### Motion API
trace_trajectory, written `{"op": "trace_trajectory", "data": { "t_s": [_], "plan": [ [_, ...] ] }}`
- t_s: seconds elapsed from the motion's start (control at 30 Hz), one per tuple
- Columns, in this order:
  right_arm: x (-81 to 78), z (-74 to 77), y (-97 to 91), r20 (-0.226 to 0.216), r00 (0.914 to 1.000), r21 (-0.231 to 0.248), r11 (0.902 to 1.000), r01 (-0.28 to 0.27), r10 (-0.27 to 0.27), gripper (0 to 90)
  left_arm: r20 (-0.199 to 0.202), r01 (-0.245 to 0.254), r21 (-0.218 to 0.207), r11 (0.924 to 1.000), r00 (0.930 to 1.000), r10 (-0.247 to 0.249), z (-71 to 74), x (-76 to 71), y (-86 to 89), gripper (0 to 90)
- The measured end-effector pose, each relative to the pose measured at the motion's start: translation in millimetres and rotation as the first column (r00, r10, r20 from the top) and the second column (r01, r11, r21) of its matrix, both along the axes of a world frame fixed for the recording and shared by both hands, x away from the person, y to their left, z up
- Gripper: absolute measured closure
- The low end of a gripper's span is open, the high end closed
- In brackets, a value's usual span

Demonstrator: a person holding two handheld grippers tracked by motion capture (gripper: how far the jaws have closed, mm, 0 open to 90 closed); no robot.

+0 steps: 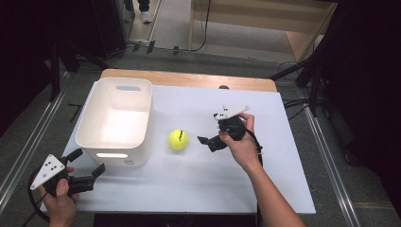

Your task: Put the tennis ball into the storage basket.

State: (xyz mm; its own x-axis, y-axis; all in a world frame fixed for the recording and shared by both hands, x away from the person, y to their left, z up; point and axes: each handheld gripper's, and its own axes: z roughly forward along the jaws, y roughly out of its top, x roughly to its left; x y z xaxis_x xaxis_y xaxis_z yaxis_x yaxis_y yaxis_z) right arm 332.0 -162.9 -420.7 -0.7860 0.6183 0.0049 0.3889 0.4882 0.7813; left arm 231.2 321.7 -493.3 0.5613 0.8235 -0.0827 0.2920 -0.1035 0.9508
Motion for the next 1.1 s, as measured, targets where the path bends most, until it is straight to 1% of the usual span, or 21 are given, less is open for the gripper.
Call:
{"op": "trace_trajectory", "data": {
  "t_s": [0.17, 0.23, 0.37, 0.4, 0.53, 0.6, 0.7, 0.77, 0.8, 1.0, 1.03, 1.1],
  "plan": [
    [5.0, -0.4, 6.2, -0.024, 0.9996, -0.008, 0.9999, -0.014, 0.014, 0.0, 0.003, 0.003, 0.002, 1.0, 1.0, -0.003, 0.1, 0.0, 0.2, 0.0],
    [6.4, -0.6, 7.8, -0.025, 0.9995, -0.013, 0.9997, -0.019, 0.018, 0.0, 0.004, 0.002, -0.001, 1.0, 1.0, -0.002, 0.1, -0.2, 0.0, 0.0],
    [9.8, -1.1, 13.9, -0.04, 0.9987, -0.021, 0.9992, -0.034, 0.033, 0.0, 0.007, 0.007, -0.002, 1.0, 0.9999, -0.007, 0.1, -0.3, 0.1, 0.0],
    [11.6, -1.9, 16.6, -0.05, 0.998, -0.023, 0.999, -0.038, 0.037, 0.0, 0.009, 0.008, -0.005, 1.0, 0.9999, -0.008, 0.1, -0.4, 0.0, 0.0],
    [15.6, -4.6, 21.6, -0.064, 0.9966, -0.038, 0.9978, -0.054, 0.052, 0.0, 0.01, 0.01, -0.007, 0.9999, 0.9999, -0.01, 0.1, -0.6, 0.1, 0.0],
    [16.8, -5.5, 23.2, -0.067, 0.9963, -0.038, 0.9977, -0.057, 0.054, 0.0, 0.009, 0.009, -0.009, 0.9999, 0.9999, -0.009, 0.2, -0.9, 0.0, 0.0],
    [21.2, -8.5, 29.5, -0.086, 0.9941, -0.051, 0.9962, -0.07, 0.065, 0.0, 0.011, 0.017, -0.006, 0.9998, 0.9998, -0.016, 0.5, -1.5, 0.3, 0.0],
    [22.0, -9.2, 30.9, -0.087, 0.9939, -0.053, 0.996, -0.072, 0.067, 0.0, 0.011, 0.018, -0.005, 0.9998, 0.9998, -0.018, 0.6, -1.6, 0.5, 0.0],
    [23.7, -10.3, 34.9, -0.098, 0.9925, -0.06, 0.995, -0.08, 0.074, 0.0, 0.011, 0.019, -0.005, 0.9998, 0.9998, -0.019, 0.7, -1.7, 0.7, 0.0],
    [27.7, -12.3, 42.9, -0.113, 0.9895, -0.08, 0.9918, -0.099, 0.09, 0.0, 0.014, 0.02, -0.011, 0.9997, 0.9997, -0.02, 0.5, -1.5, 0.7, 0.0],
    [29.5, -12.7, 46.0, -0.123, 0.988, -0.086, 0.9908, -0.104, 0.093, 0.0, 0.013, 0.02, -0.011, 0.9997, 0.9997, -0.02, 0.5, -1.5, 0.6, 0.0],
    [30.3, -12.8, 46.8, -0.122, 0.9876, -0.09, 0.9898, -0.111, 0.099, 0.0, 0.012, 0.021, -0.011, 0.9997, 0.9997, -0.02, 0.5, -1.5, 0.7, 0.0]
  ]
}}
